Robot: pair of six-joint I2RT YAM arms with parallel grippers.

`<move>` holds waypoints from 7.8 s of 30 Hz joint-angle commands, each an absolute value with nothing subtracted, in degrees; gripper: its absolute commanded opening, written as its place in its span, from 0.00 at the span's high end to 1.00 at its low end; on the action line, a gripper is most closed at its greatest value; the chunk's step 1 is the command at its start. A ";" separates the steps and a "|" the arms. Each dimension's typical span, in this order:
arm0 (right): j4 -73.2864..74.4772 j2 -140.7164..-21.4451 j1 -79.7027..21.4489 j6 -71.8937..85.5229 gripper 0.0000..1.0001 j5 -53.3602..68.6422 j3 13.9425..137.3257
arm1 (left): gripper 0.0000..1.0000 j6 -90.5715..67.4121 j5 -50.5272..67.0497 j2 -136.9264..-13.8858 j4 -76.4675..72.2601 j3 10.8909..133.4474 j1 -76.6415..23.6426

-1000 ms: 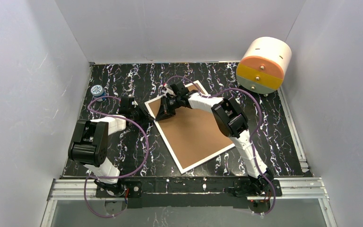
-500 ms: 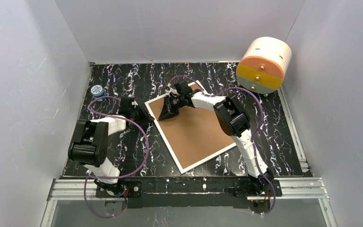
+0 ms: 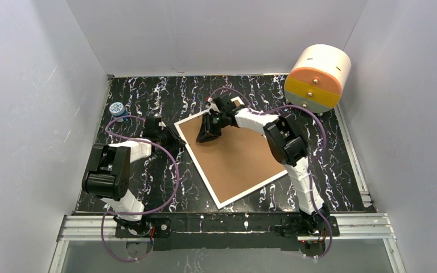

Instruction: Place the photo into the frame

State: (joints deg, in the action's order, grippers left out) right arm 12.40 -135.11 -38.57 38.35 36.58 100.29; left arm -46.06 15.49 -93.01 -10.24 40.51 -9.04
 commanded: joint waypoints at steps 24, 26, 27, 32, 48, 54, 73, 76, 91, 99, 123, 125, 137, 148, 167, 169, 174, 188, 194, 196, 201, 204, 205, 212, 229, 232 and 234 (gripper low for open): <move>-0.50 -120.21 -46.49 38.91 0.74 41.52 77.49 | 0.52 -38.40 25.18 -91.96 7.26 42.45 -11.66; -0.09 -121.04 -46.49 39.02 0.76 40.62 77.98 | 0.59 -39.48 24.86 -92.87 6.20 41.99 -12.51; -0.09 -121.30 -46.49 39.09 0.76 40.29 77.91 | 0.62 -39.81 24.48 -93.16 5.93 41.65 -12.82; 2.23 -122.77 -46.36 38.69 0.77 37.97 78.71 | 0.72 -41.70 18.34 -93.43 8.23 40.20 -13.32; 5.82 -124.94 -43.05 35.39 0.80 34.12 76.57 | 0.86 -42.67 11.20 -94.30 10.81 37.60 -13.36; 8.00 -125.85 -42.09 33.31 0.80 32.42 76.17 | 0.86 -42.45 10.93 -94.26 10.82 37.27 -13.35; 13.06 -126.68 -40.41 37.49 0.77 17.85 74.95 | 0.87 -42.23 10.63 -94.39 11.21 37.61 -13.31; 13.62 -124.39 -40.28 36.26 0.74 19.34 75.15 | 0.87 -42.13 10.63 -94.24 11.49 37.94 -13.36; 5.21 -105.69 -40.22 30.06 0.54 39.37 61.37 | 0.45 -38.72 22.41 -88.89 8.11 40.92 -13.44; 0.74 -102.93 -44.87 31.74 0.63 43.51 56.26 | 0.39 -42.85 20.64 -83.69 7.18 35.75 -17.50; -2.73 -106.39 -49.48 39.14 0.86 33.00 54.03 | 0.84 -56.13 14.65 -85.05 3.73 26.04 -23.73; -1.43 -106.91 -49.48 38.57 0.86 32.12 54.26 | 0.84 -56.25 13.79 -85.15 4.45 25.97 -23.73; 1.54 -108.47 -47.58 36.76 0.80 28.22 51.42 | 0.85 -56.51 12.04 -85.71 5.10 26.35 -23.78; 1.00 -109.69 -46.84 37.13 0.61 24.68 49.96 | 0.85 -55.92 11.47 -85.42 5.77 26.19 -23.73; 4.65 -110.26 -44.65 36.83 0.51 16.94 47.81 | 0.86 -54.78 10.31 -85.83 6.49 26.37 -23.73; 4.65 -110.02 -44.36 36.83 0.51 16.76 47.44 | 0.86 -54.72 10.11 -85.78 6.63 26.37 -23.73; 4.99 -109.28 -43.86 36.54 0.51 16.14 47.04 | 0.86 -54.66 10.00 -85.87 6.68 26.37 -23.73; 14.32 -89.55 -31.30 34.15 0.49 13.28 48.55 | 0.68 -51.34 10.90 -87.33 7.79 32.73 -23.73; 20.52 -80.80 -18.33 34.55 0.25 3.22 49.55 | 0.54 -47.41 7.20 -91.48 14.50 40.98 -23.73; 21.92 -80.22 -16.23 35.06 0.16 -1.19 50.42 | 0.50 -45.39 5.87 -93.18 18.34 44.10 -23.64; 24.43 -83.71 -13.41 36.22 0.08 -7.00 52.37 | 0.44 -39.61 4.90 -95.52 23.64 48.11 -23.64; 25.08 -86.08 -12.34 35.03 0.06 -5.24 52.80 | 0.42 -37.20 5.99 -95.67 23.55 48.47 -23.64; 24.16 -86.59 -12.20 33.75 0.06 -3.68 52.51 | 0.41 -36.53 6.02 -95.69 23.07 48.31 -23.64; 27.34 -91.09 -11.95 27.67 0.07 3.98 54.65 | 0.40 -32.83 8.68 -96.72 23.35 51.24 -23.64; 20.41 -80.88 -18.34 31.95 0.12 28.63 40.75 | 0.41 -32.94 14.42 -112.75 23.26 69.79 -22.81; 16.20 -79.64 -23.37 38.25 0.13 27.61 38.01 | 0.41 -33.48 15.39 -115.78 22.74 72.69 -22.83; 14.58 -79.10 -26.03 40.88 0.13 27.19 37.72 | 0.41 -33.50 16.15 -117.27 22.98 74.51 -22.81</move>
